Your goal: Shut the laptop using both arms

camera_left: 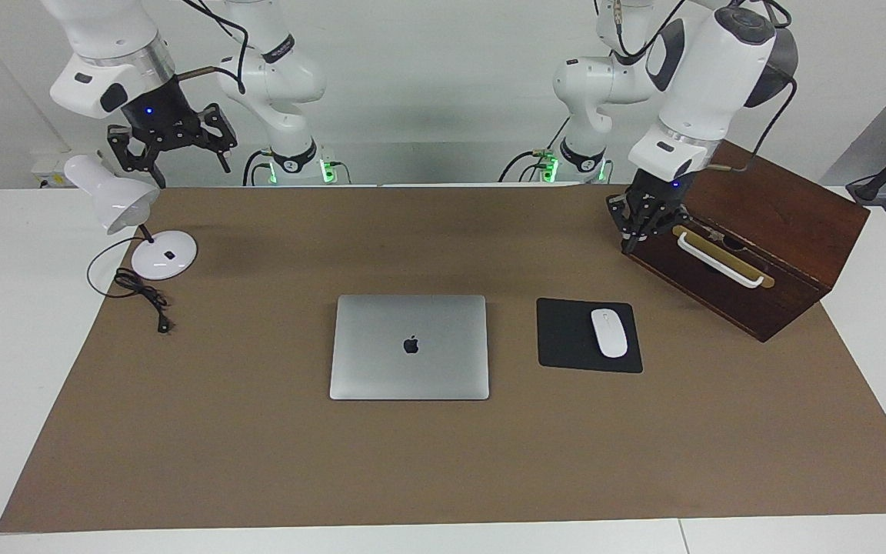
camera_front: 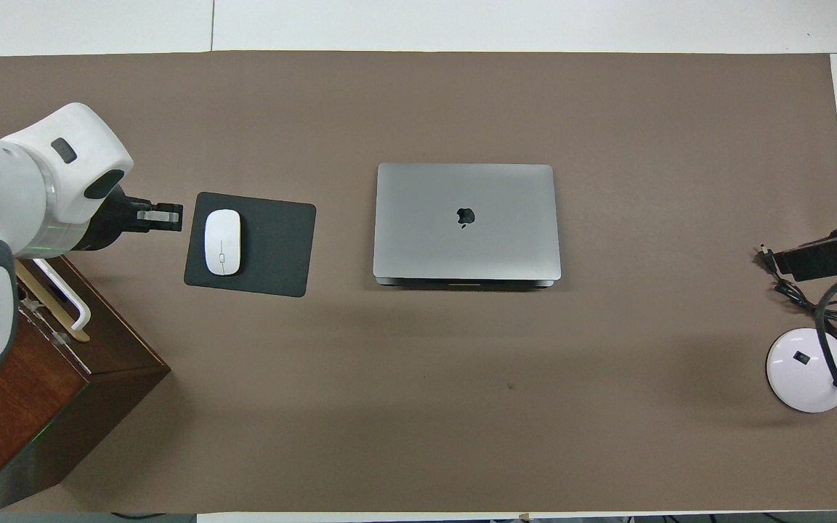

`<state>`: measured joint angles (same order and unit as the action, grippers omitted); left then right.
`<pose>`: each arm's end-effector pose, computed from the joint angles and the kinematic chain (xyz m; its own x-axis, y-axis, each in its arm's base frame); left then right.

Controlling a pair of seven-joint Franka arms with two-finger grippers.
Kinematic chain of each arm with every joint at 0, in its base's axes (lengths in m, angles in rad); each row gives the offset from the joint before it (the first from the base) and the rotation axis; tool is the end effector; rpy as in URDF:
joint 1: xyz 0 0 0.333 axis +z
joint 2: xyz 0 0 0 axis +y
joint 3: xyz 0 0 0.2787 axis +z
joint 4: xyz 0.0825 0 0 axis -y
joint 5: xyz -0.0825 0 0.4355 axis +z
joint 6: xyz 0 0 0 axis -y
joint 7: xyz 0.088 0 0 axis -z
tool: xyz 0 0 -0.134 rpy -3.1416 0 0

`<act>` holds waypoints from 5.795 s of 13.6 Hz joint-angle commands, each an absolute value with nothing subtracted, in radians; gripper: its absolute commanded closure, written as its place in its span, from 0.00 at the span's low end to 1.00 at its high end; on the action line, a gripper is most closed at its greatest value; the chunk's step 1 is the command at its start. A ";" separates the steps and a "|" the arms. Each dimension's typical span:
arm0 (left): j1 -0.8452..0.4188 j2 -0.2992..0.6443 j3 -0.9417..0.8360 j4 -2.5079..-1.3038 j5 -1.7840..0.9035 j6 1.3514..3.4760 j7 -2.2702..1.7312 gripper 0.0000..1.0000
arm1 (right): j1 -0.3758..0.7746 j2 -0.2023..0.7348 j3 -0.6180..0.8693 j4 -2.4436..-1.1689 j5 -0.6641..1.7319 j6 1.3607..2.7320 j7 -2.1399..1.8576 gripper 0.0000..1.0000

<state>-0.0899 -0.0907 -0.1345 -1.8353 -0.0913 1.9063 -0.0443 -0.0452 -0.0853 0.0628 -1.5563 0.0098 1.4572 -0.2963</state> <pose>0.5911 -0.1459 0.5057 0.9766 -0.1483 0.1556 -0.1628 -0.9830 0.0847 0.5696 0.0128 0.6079 0.9508 0.3095 -0.0121 0.3095 -0.9509 -0.0083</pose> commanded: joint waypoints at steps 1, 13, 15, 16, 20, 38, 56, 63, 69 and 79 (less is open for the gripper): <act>-0.083 -0.115 -0.101 -1.798 -0.089 1.823 0.000 1.00 | -0.048 -0.101 0.064 -1.551 -0.005 1.437 -0.259 0.00; -0.083 -0.170 0.015 -1.755 0.034 1.714 0.132 1.00 | -0.063 -0.087 0.063 -1.551 -0.006 1.433 -0.233 0.00; -0.081 -0.184 0.049 -1.756 0.035 1.710 0.173 1.00 | -0.064 -0.087 0.061 -1.551 -0.006 1.433 -0.233 0.00; -0.075 -0.186 0.067 -1.756 0.035 1.709 0.195 1.00 | -0.064 -0.087 0.061 -1.551 -0.006 1.433 -0.233 0.00; -0.063 -0.186 0.081 -1.755 0.035 1.710 0.219 1.00 | -0.064 -0.087 0.061 -1.551 -0.006 1.433 -0.233 0.00; -0.061 -0.199 0.081 -1.758 0.032 1.723 0.160 0.00 | -0.071 -0.087 0.061 -1.551 -0.006 1.436 -0.233 0.00; -0.080 -0.147 0.086 -1.758 0.028 1.697 0.124 0.00 | -0.080 -0.086 0.061 -1.548 -0.008 1.433 -0.233 0.00; -0.069 -0.086 0.075 -1.689 0.023 1.710 0.124 0.00 | -0.080 -0.087 0.061 -1.548 -0.008 1.436 -0.233 0.00; -0.066 -0.080 0.060 -1.647 0.023 1.641 0.120 0.00 | -0.080 -0.087 0.061 -1.548 -0.008 1.437 -0.233 0.00; -0.067 -0.087 0.061 -1.651 -0.008 1.621 0.069 0.00 | -0.080 -0.087 0.061 -1.548 -0.008 1.437 -0.233 0.00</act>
<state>-0.0721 -0.0882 0.0663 -1.6649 0.0080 1.6460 0.0986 -0.0716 -0.0861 0.0549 -1.5524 0.0084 1.4470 -0.2528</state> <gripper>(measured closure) 0.000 0.000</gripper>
